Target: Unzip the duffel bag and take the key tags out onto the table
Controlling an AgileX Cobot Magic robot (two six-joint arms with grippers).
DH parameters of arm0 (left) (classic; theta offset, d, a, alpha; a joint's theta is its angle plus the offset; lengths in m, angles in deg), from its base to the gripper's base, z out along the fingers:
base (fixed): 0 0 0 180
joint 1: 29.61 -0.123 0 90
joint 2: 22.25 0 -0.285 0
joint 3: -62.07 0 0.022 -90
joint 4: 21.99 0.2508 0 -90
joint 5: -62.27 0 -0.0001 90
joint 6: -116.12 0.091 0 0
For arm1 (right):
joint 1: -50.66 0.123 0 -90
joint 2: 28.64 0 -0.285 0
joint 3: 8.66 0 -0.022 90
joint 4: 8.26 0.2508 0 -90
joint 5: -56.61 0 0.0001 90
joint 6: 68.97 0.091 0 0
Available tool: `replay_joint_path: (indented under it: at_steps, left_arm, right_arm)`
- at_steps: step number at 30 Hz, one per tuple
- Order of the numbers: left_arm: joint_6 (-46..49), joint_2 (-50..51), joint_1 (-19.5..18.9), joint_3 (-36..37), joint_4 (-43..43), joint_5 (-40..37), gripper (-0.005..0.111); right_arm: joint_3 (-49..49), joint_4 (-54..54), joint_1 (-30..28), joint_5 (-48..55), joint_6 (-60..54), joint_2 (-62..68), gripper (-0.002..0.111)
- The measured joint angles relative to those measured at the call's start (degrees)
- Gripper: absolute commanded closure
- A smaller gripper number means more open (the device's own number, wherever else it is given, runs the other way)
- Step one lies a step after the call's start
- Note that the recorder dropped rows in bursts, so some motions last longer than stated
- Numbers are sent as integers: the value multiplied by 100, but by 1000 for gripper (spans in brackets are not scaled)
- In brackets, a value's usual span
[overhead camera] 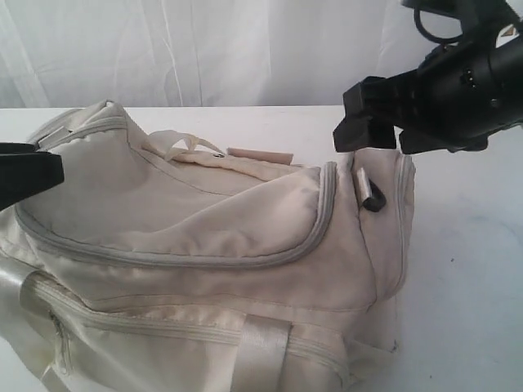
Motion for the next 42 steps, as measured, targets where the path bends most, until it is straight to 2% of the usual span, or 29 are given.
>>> replay_joint_path:
  at_steps: [7,11,13,16,21,24,27,30,32,33,34,35,36,42]
  left_arm:
    - [158,-156,0,-276,-106,-186,33]
    - [581,-68,0,-592,-189,-1518,33]
    - [841,156,-10,-703,-220,-2044,33]
    - [1306,662,-7,-836,-249,-2298,33]
    - [1912,1611,46,-1149,-563,-2365,33]
    - [2151,2253,453,-1567,-659,-2365,33]
    - [2186,2878,1149,-2108,-499,-2680,33]
    - [2080,3364,1495,-2358,-234,-2909,35]
    - [1967,3812,1670,-2473,-185,-3379,44]
    - [1954,3941,1683,-2517,-185,-3508,58]
    - [1930,4084,1683,-2582,-185,-3654,73]
    - [1930,4128,1686,-2621,-185,-3706,97]
    - [1906,4167,1686,-2658,-185,-3729,106]
    - [1753,3979,1634,-2668,-146,-3805,106]
  right_arm:
    - [0,25,0,-24,23,472,36]
    - [0,34,0,-24,23,652,36]
    - [0,39,0,-24,23,732,36]
    - [0,61,0,-47,37,887,37]
    - [0,74,0,-84,86,1145,49]
    - [0,74,0,-119,127,1250,60]
    - [0,86,0,-131,157,1250,70]
    - [0,107,0,-131,168,1250,86]
    - [0,120,0,-131,168,1250,99]
    - [0,120,0,-131,168,1250,106]
    - [0,120,0,-131,168,1250,108]
    - [0,120,0,-131,168,1250,108]
    - [0,120,0,-131,168,1250,108]
    - [0,-188,0,-263,-57,1060,108]
